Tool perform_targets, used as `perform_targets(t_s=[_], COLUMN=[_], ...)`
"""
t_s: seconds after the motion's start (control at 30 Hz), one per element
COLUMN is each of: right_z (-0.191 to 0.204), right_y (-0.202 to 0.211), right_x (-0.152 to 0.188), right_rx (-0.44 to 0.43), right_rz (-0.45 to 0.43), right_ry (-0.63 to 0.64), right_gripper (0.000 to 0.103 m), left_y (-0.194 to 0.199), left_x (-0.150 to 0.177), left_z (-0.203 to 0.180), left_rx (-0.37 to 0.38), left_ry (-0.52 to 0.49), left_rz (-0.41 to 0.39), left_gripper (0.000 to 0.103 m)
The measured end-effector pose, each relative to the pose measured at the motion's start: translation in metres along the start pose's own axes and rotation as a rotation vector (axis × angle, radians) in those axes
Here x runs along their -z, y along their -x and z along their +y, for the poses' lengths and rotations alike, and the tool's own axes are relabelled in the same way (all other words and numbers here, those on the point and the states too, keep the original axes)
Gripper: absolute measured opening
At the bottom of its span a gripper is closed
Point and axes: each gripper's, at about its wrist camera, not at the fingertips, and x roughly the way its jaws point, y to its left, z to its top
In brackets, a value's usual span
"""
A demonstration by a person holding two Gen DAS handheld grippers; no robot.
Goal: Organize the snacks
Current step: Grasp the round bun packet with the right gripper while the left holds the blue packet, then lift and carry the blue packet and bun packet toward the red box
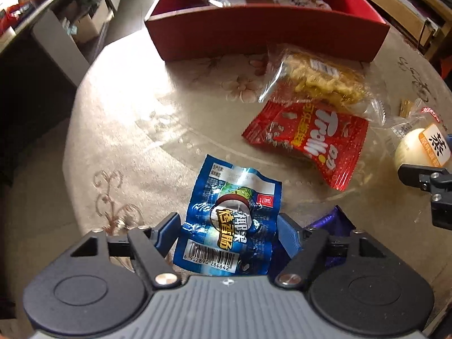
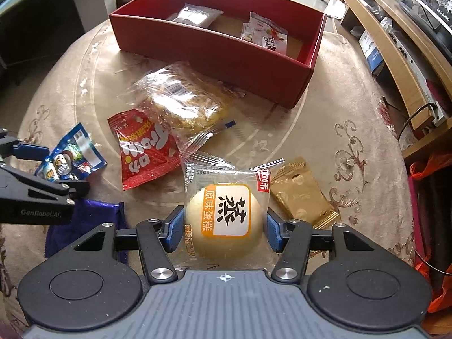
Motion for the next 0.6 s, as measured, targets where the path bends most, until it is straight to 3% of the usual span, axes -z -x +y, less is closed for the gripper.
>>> perform_targets(t_s=[0.3, 0.53, 0.6], right_z=[0.005, 0.001, -0.001], right_y=[0.005, 0.011, 0.014], right_x=[-0.004, -0.011, -0.013], right_rx=[0.044, 0.044, 0.039], right_rz=[-0.034, -0.059, -0.072], right_ry=[0.026, 0.004, -0.008], right_gripper=[0.065, 0.065, 0.060], left_y=[0.017, 0.027, 0.028], left_x=[-0.007, -0.015, -0.019], left_z=[-0.012, -0.014, -0.015], left_rx=[-0.061, -0.049, -0.043], left_ry=[-0.019, 0.002, 0.007], left_rz=[-0.061, -0.089, -0.097], left_gripper=[0.070, 0.070, 0.070])
